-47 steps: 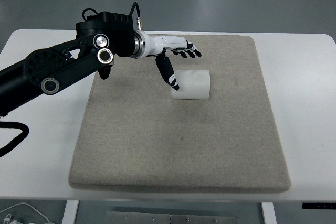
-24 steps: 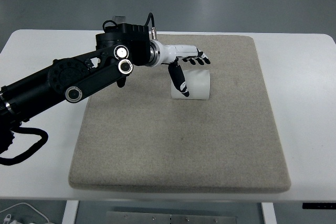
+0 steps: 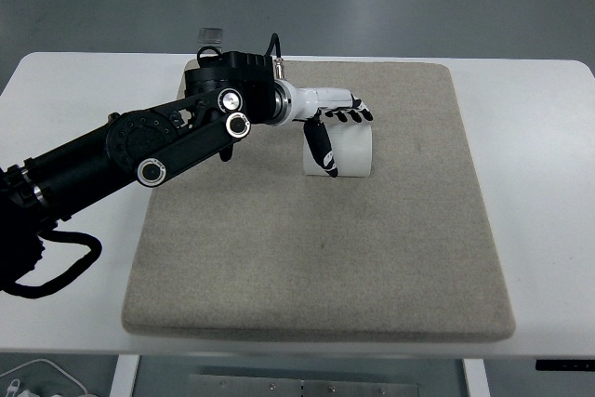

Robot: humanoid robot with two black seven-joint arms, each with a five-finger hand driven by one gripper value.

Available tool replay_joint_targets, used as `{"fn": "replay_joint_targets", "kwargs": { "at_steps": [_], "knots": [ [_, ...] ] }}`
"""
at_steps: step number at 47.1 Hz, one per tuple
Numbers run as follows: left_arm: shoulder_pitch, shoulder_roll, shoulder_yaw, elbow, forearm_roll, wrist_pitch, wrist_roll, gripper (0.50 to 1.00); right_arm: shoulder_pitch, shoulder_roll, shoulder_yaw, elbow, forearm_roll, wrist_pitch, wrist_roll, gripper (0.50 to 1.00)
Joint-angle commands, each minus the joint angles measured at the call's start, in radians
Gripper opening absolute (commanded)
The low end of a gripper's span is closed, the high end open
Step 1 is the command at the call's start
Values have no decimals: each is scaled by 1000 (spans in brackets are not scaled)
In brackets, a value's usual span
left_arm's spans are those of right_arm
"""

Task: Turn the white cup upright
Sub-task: 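Close the left hand's fingers around the white cup's body, then lift the white cup with the left hand and rotate it upright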

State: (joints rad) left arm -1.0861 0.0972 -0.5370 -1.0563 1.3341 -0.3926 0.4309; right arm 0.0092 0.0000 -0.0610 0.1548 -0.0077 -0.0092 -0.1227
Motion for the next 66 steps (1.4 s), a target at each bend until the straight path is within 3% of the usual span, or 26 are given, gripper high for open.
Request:
{"fn": "replay_joint_targets", "kwargs": {
  "at_steps": [1,25,29,32,39,44,46,50,66],
  "knots": [
    [0,-14,0,21,11,0,-4,984,0,0,0,0,0,0,0,930],
    [2,-80,14,114,20,1,-31,958,0,0,0,0,0,0,0,930],
    [2,-80,15,114,20,0,-31,926,0,0,1,0,0,0,0,930],
    [2,-80,15,114,22,1,-32,874,0,0,0,0,0,0,0,930],
    [3,-79,19,114,19,3,-35,709,0,0,0,0,0,0,0,930],
    [2,-79,19,114,14,8,-40,671,0,0,0,0,0,0,0,930],
    [0,-79,19,114,13,9,-43,632,0,0,0,0,0,0,0,930],
    [-5,-76,8,117,-3,9,-53,598,0,0,1,0,0,0,0,930],
    [-41,24,-66,182,-255,9,-80,596,0,0,0,0,0,0,0,930]
  ]
}}
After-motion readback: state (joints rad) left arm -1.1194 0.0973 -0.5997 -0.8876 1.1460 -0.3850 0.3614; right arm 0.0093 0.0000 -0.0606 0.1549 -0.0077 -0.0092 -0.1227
